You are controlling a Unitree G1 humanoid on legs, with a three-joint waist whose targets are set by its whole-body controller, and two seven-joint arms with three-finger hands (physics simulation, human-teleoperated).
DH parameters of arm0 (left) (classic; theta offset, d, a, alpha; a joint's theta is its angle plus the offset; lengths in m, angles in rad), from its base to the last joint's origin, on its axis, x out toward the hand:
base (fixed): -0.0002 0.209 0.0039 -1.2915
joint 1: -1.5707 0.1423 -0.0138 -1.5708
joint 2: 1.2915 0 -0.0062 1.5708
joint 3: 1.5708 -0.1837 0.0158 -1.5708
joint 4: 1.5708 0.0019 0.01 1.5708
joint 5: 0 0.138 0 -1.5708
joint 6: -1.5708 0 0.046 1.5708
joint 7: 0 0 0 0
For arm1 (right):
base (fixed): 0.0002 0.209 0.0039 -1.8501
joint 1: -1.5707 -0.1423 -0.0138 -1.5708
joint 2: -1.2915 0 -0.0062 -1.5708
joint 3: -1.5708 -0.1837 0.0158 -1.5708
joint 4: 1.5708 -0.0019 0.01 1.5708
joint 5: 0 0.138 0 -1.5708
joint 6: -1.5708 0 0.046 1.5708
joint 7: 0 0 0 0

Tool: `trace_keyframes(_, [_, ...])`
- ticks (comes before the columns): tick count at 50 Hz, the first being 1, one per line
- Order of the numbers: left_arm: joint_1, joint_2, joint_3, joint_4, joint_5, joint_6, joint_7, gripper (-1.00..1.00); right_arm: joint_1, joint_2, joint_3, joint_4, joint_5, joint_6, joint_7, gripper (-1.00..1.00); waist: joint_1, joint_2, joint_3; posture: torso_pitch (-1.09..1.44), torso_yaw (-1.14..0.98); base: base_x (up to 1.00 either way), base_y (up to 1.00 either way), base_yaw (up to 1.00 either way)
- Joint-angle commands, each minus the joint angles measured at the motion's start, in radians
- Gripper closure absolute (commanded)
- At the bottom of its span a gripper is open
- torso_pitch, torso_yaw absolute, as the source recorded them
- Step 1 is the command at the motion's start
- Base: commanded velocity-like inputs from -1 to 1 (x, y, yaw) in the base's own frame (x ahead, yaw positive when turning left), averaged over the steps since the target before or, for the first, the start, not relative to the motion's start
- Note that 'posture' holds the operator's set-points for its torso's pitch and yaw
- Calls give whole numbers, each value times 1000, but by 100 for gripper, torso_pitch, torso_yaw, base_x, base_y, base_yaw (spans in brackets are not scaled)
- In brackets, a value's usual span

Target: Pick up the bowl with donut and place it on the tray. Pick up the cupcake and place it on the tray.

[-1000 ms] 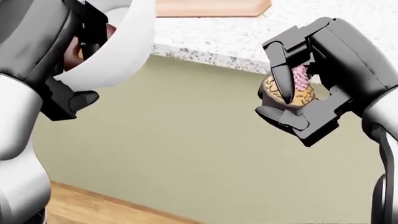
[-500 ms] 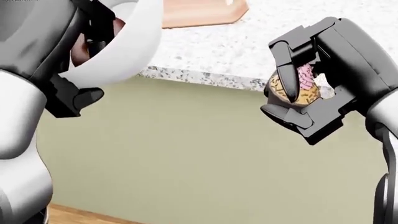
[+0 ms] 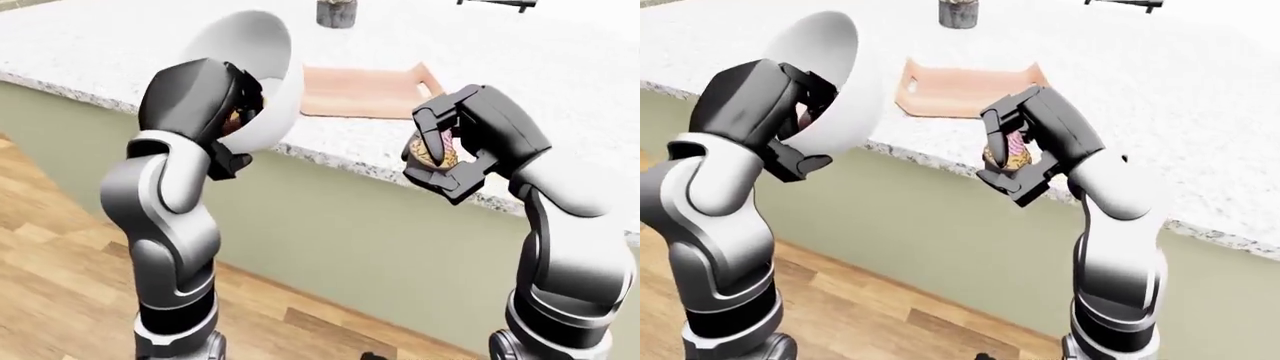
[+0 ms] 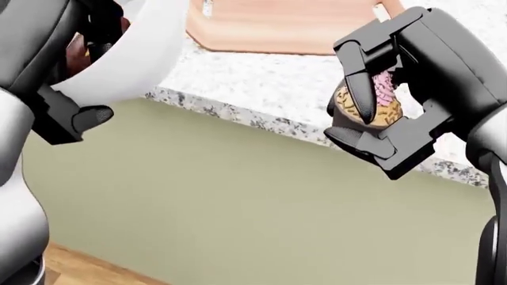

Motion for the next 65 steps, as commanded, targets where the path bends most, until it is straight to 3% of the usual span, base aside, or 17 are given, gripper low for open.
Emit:
trace_keyframes(1, [-41,3,1,-42,1,-17,40,100,-24,-14,-23,-20,-4,-19,-16,100,-7,10,-30,0,0,0,0,0])
trace_keyframes(10, [-42,-1,-2,-43,6,-19,37,100,-19,-24,-29,-26,8,-13,-19,100,-15,-19,-26,0,0,0,0,0])
trace_keyframes(11, [-42,-1,-2,-44,7,-19,36,100,-21,-25,-28,-29,8,-9,-19,100,-16,-18,-45,0,0,12,0,0])
trace_keyframes(12, [-42,-1,-2,-43,7,-20,37,100,-20,-25,-28,-29,8,-9,-19,100,-16,-24,-33,0,0,12,0,0])
trace_keyframes(13, [-43,-2,-2,-42,7,-20,38,100,-18,-25,-29,-25,10,-14,-20,100,-15,4,-32,0,0,16,0,0])
trace_keyframes(15, [-45,-1,-1,-42,7,-21,36,100,-22,-28,-28,-31,9,-7,-18,100,-20,7,-45,0,0,16,0,0])
trace_keyframes(19, [-48,1,0,-52,9,-18,25,100,-31,-33,-32,-45,12,9,-13,100,-24,-44,-15,0,0,11,0,0])
trace_keyframes(24, [-57,7,6,-66,8,-10,8,100,-55,-47,-31,-59,11,39,-4,100,-26,-64,-8,0,0,0,0,0])
trace_keyframes(28, [-77,13,8,-73,11,-2,-11,100,-72,-55,-29,-66,11,56,2,100,-35,-47,-6,0,0,0,0,0])
trace_keyframes(32, [-82,18,11,-75,7,0,-15,100,-90,-64,-27,-78,8,79,10,100,-47,20,-32,0,0,0,0,0])
trace_keyframes(33, [-86,20,11,-74,7,1,-17,100,-94,-65,-26,-79,7,83,11,100,-53,1,-32,0,0,0,0,0])
trace_keyframes(41, [-93,27,15,-77,2,7,-23,100,-116,-72,-16,-81,-6,100,24,100,-29,-19,-38,0,0,0,0,0])
trace_keyframes(53, [-92,22,9,-78,7,8,-23,100,-108,-67,-23,-79,-11,98,24,100,-18,-21,-32,0,0,1,0,0])
trace_keyframes(54, [-92,22,9,-79,8,7,-23,100,-108,-67,-22,-78,-10,97,23,100,-19,-11,-53,0,0,12,0,0])
trace_keyframes(60, [-93,24,11,-74,5,5,-21,100,-109,-66,-19,-80,-13,101,24,100,-13,-14,1,0,0,25,0,0])
trace_keyframes(63, [-92,23,11,-73,4,5,-20,100,-112,-68,-20,-83,-14,106,27,100,-13,-45,8,0,0,39,0,0])
trace_keyframes(65, [-92,24,10,-71,4,4,-18,100,-113,-68,-21,-82,-13,106,27,100,-12,-33,8,0,0,50,0,0])
